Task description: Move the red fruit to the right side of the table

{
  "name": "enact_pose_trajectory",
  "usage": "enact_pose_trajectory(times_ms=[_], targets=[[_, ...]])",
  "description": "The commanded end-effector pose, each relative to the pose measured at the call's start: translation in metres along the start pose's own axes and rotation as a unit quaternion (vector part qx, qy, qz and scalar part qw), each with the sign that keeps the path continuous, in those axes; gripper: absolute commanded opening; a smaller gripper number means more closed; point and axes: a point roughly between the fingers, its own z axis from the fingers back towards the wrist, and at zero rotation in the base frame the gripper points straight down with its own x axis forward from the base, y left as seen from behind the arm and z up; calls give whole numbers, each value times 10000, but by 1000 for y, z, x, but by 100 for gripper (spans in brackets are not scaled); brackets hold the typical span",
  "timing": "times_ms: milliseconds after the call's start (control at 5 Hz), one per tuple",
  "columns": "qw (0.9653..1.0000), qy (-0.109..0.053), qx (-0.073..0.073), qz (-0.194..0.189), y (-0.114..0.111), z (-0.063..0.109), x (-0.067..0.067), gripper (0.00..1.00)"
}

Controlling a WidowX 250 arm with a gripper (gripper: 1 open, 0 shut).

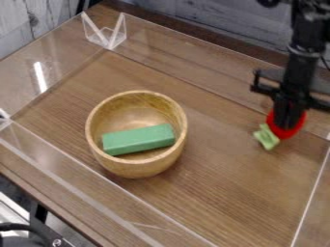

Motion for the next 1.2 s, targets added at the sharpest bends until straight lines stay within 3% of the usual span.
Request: enact_pose_trajectory(times_ms=[0,200,400,600,800,1000], targets=[[9998,-167,-86,27,3,2,-1,0],[9999,-139,-59,-9,-6,2,0,100],[9999,-143,-25,-29,-15,5,1,100],[9999,-166,-13,-18,-18,9,1,0],[9996,-181,-21,-199,-10,14,-3,0],[9994,-179,-82,-298,-5,19,-8,100]])
